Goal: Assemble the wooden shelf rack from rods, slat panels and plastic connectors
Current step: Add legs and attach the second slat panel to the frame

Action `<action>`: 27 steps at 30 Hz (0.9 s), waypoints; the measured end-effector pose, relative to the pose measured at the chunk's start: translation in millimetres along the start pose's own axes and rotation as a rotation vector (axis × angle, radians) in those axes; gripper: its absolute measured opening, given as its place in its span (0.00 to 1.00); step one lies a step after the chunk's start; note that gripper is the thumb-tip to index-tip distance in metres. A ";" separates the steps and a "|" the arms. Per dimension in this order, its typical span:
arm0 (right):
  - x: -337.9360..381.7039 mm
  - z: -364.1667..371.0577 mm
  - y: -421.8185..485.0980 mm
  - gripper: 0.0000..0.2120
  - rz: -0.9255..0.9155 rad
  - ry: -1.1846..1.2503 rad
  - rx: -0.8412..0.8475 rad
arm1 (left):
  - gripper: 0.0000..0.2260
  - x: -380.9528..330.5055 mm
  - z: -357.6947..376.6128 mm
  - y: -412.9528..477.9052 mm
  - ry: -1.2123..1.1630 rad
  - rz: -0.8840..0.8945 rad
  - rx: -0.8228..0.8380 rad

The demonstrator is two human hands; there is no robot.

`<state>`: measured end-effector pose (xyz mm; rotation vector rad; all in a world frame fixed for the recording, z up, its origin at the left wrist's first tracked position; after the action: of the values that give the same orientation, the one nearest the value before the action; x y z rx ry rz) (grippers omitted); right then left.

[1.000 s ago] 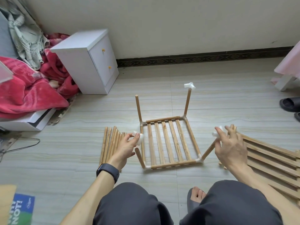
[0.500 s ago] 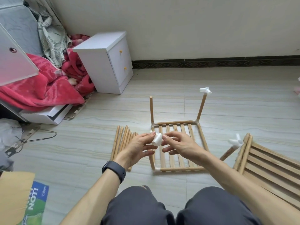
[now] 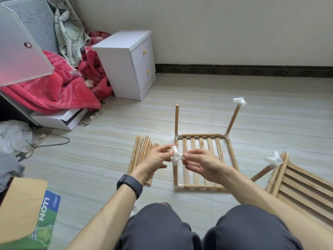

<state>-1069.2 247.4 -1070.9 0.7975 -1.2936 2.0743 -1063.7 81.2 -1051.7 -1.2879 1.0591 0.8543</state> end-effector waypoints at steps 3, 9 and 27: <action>1.3 -5.8 3.6 0.20 -0.083 -0.118 -0.132 | 0.10 11.1 -13.9 3.1 0.082 0.013 -0.114; -12.6 -8.6 12.3 0.20 -0.109 -0.295 -0.186 | 0.08 40.4 -8.4 2.4 0.087 -0.035 -0.052; -26.2 -20.7 29.0 0.16 -0.147 -0.346 -0.219 | 0.22 66.2 -4.1 12.7 0.153 0.088 -0.090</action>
<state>-1076.6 251.6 -1114.3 1.1484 -1.5599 1.6935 -1055.4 74.0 -1118.4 -1.4083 1.2174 0.8894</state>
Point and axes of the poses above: each hand's wrist, its own y-axis towards the middle knuckle, its own z-axis out of the palm, x = y × z, the point moved 8 cm from there along y, towards the middle knuckle, and after that the axes turned 4 degrees about z, right-handed, at the moved point
